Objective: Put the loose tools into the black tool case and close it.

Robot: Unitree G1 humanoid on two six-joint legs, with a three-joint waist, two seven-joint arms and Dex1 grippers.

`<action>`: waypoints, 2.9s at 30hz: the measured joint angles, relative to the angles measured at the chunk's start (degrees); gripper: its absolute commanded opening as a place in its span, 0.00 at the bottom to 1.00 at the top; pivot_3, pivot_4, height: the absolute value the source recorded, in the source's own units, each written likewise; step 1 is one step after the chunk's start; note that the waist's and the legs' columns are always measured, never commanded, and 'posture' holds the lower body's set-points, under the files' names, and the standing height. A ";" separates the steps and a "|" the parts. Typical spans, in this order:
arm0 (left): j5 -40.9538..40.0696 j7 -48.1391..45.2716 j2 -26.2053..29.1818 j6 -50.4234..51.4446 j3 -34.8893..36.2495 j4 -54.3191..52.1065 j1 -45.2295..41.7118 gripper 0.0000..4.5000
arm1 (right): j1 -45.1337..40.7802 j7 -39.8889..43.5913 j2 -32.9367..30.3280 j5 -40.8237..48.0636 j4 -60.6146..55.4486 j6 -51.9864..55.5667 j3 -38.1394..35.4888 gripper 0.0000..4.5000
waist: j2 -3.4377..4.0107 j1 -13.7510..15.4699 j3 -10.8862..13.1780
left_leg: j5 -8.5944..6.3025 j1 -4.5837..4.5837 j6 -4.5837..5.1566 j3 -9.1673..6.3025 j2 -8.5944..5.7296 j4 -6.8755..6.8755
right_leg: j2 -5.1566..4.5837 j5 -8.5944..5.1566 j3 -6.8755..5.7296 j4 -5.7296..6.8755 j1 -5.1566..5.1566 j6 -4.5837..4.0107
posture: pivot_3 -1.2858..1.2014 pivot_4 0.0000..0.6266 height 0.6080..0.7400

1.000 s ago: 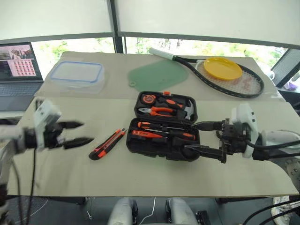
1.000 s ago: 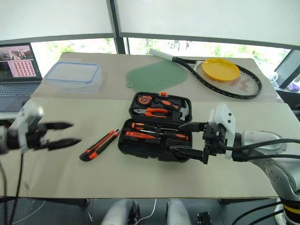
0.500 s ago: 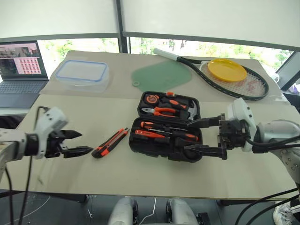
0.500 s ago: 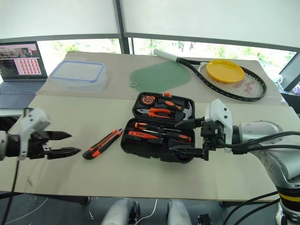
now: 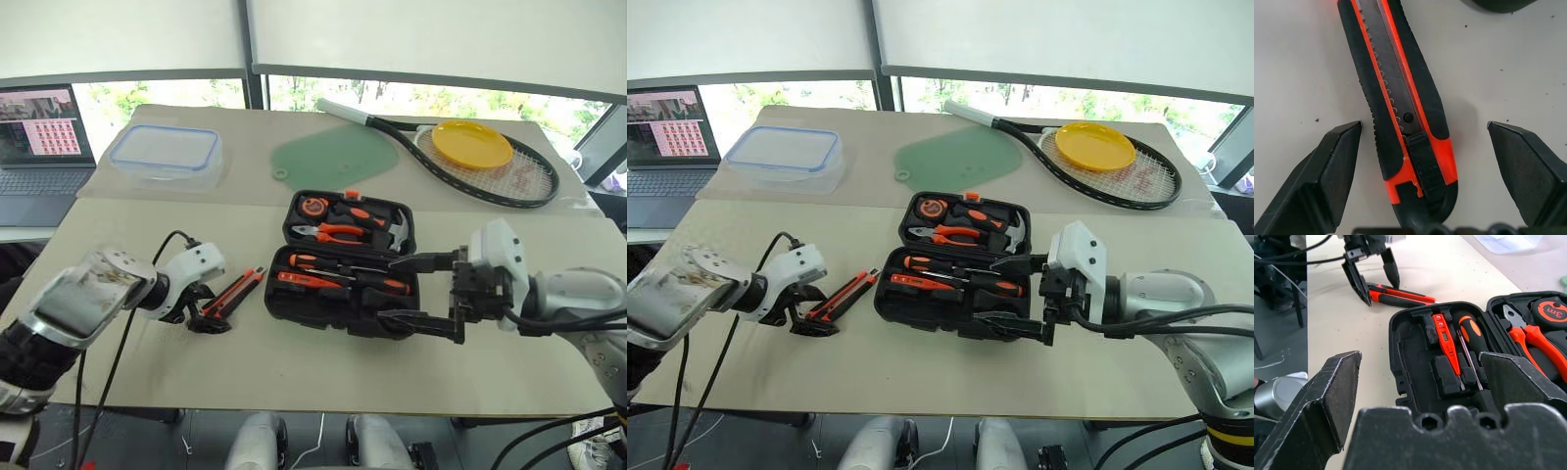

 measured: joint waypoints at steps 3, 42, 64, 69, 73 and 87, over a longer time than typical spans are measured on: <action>1.27 -0.17 -1.16 -1.29 -0.94 1.22 -0.91 0.86 | 0.78 -1.59 0.58 0.66 -0.94 0.15 -0.36 1.00 | 0.02 0.32 -0.01 | 0.01 0.05 0.00 -0.02 0.01 0.04 | 0.00 0.01 0.00 0.02 0.06 0.01 | 0.52 0.24 0.99; 18.42 -29.25 -25.33 -49.55 -15.68 24.25 -21.83 0.38 | 12.96 -8.51 -1.59 9.80 -7.39 4.70 -13.41 1.00 | -0.20 0.41 0.11 | -0.06 -0.43 0.28 -0.22 -0.07 0.47 | 0.01 0.15 0.02 -0.21 -0.01 0.27 | 0.52 0.24 0.99; 12.32 -31.87 -26.88 -34.37 -11.85 23.66 -24.78 0.87 | 15.30 -11.42 -1.08 10.23 -9.52 4.39 -13.54 1.00 | -0.18 -0.32 0.10 | -0.10 -0.49 0.37 -0.30 0.02 0.72 | 0.10 0.16 0.22 -0.06 -0.01 0.37 | 0.52 0.24 0.99; 12.35 -30.35 -26.24 -39.31 -9.30 23.42 -21.44 0.51 | 15.23 -11.10 -1.04 9.78 -9.38 3.91 -13.02 1.00 | -0.18 -0.24 0.10 | -0.11 -0.48 0.39 -0.30 0.02 0.75 | 0.09 0.16 0.23 -0.06 0.01 0.38 | 0.52 0.24 0.99; 12.40 -28.17 -27.05 -44.06 -8.11 25.16 -17.55 0.20 | 15.06 -10.93 -1.04 9.76 -8.95 3.90 -12.82 1.00 | -0.19 -0.16 0.10 | -0.11 -0.50 0.39 -0.30 0.02 0.79 | 0.08 0.16 0.22 -0.04 0.00 0.38 | 0.52 0.24 0.99; 13.12 -21.77 -30.20 -49.60 -4.02 27.83 -12.57 0.00 | 15.00 -10.84 -1.05 9.95 -8.45 3.91 -12.82 1.00 | -0.18 -0.12 0.09 | -0.13 -0.49 0.42 -0.30 0.01 0.82 | 0.06 0.18 0.22 -0.04 0.04 0.40 | 0.52 0.24 0.99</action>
